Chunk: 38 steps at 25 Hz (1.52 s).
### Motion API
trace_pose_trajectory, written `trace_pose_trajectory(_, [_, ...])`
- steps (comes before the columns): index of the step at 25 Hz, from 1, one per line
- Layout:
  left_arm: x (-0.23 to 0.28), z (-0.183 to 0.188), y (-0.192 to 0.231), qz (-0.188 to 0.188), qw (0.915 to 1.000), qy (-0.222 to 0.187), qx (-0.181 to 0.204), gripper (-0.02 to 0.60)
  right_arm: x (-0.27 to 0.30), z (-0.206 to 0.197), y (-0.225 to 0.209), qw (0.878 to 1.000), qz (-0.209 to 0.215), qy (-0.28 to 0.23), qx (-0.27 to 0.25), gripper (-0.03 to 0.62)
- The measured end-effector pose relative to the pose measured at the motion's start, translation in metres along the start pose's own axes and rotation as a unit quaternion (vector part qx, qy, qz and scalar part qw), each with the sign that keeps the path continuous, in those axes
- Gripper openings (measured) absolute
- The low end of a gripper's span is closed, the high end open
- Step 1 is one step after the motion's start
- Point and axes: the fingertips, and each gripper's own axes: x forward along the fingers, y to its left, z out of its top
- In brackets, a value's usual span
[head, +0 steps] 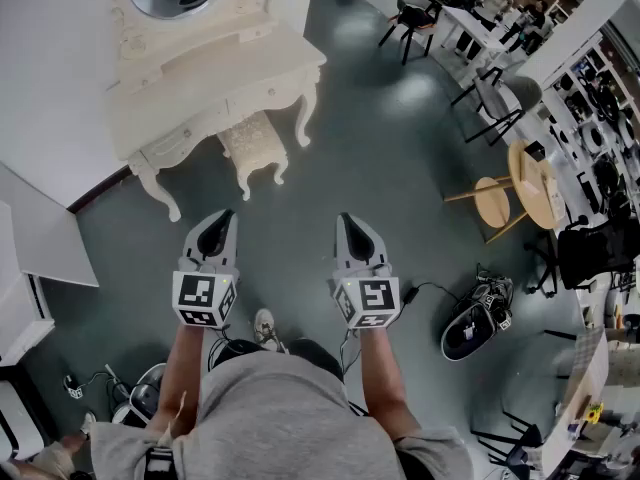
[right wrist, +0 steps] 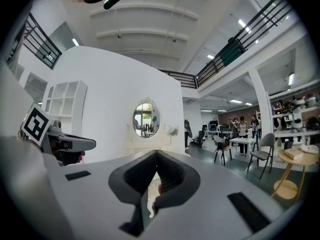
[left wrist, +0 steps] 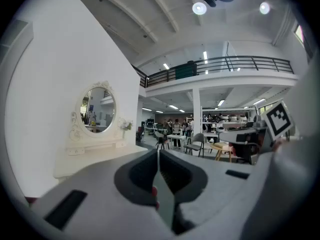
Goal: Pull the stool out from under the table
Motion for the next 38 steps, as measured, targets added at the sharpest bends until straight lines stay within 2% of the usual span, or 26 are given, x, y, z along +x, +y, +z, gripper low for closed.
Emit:
trace_pose_trajectory(11, [0.019,0.001,0.023,-0.015,0.9999,-0.005,0.005,0.014,0.024,0.003,0.012,1.000,-0.004,-0.009,-0.004,0.014])
trace_pose_trajectory(17, [0.031,0.009,0.036,-0.015,0.9998,-0.014,0.008,0.014,0.044,0.004,0.018,1.000,0.009,-0.009,-0.006,0.014])
trace_pose_trajectory(23, [0.058,0.005,0.048,-0.010,0.9999,-0.005,0.009,0.014,0.079,-0.003,0.012,1.000,0.021,-0.006,0.009,0.014])
trace_pose_trajectory(29, [0.104,0.003,0.070,0.016,0.9999,0.004,-0.001,0.014,0.139,-0.008,-0.013,0.999,0.045,0.001,0.023,0.014])
trace_pose_trajectory(38, [0.217,0.003,0.111,0.061,0.9978,0.017,-0.023,0.014,0.261,-0.016,-0.067,0.996,0.084,0.023,0.029,0.014])
